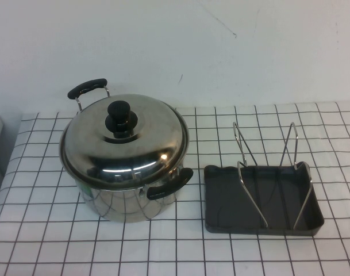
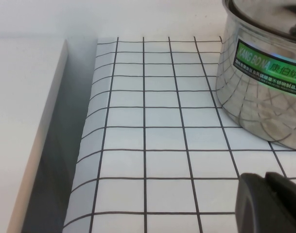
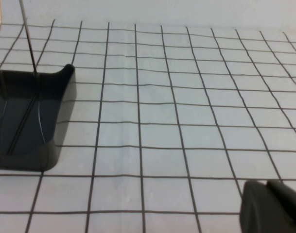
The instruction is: Put pot lid on rack
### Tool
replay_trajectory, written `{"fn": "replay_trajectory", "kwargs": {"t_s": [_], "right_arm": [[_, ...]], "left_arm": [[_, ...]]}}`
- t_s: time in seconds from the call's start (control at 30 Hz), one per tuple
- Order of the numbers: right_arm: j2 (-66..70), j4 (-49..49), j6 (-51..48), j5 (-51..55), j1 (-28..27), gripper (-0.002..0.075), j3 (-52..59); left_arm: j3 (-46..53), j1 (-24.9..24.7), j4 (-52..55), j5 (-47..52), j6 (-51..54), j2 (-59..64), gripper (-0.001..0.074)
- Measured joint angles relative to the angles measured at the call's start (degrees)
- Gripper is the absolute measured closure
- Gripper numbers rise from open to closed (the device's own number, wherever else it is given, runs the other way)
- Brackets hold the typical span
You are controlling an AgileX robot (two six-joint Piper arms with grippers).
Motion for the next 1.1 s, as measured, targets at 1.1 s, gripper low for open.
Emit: {"fn": "replay_trajectory", "kwargs": {"t_s": [1.1], "right_arm": [[0.0,4.8,0.3,-66.0,0.0,0.0729,0.2]], "left_arm": [[0.6,0.0,6.1,-56.5,-5.8,-0.1,0.0738]]}}
